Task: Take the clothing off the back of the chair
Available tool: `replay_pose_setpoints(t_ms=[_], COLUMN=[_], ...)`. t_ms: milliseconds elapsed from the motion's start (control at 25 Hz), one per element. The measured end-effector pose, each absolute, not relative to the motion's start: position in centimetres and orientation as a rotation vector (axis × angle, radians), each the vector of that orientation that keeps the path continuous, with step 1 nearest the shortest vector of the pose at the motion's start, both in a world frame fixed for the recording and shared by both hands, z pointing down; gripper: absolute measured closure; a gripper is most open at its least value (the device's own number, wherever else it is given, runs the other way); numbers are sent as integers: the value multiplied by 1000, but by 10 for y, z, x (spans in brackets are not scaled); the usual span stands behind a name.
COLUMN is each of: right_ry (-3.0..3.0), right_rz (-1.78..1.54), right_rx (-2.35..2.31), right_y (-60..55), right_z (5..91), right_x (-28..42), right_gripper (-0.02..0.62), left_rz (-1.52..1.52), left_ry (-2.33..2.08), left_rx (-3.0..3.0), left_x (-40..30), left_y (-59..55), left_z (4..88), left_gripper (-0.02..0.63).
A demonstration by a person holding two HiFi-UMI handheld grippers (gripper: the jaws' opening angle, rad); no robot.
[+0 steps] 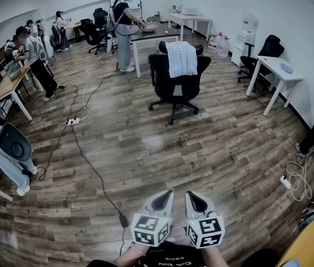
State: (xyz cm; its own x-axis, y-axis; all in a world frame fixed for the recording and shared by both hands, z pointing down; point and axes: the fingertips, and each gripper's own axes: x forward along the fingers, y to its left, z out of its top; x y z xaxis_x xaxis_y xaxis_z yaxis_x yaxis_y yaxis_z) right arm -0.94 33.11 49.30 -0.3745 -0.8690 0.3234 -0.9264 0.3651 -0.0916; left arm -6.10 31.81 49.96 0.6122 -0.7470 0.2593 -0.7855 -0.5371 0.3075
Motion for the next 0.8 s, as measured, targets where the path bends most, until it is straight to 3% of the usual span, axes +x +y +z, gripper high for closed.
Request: replay_pose_setpoints(t_ms=[800], right_ry=[-2394], right_rz=[459], right_rx=[1620], right_y=[334], right_z=[500], right_x=[3], right_gripper=[591], left_rz=[171], left_ry=[-1240], left_rx=[2396], left_x=[-62], left_y=[320], left_z=[513], left_gripper=[606])
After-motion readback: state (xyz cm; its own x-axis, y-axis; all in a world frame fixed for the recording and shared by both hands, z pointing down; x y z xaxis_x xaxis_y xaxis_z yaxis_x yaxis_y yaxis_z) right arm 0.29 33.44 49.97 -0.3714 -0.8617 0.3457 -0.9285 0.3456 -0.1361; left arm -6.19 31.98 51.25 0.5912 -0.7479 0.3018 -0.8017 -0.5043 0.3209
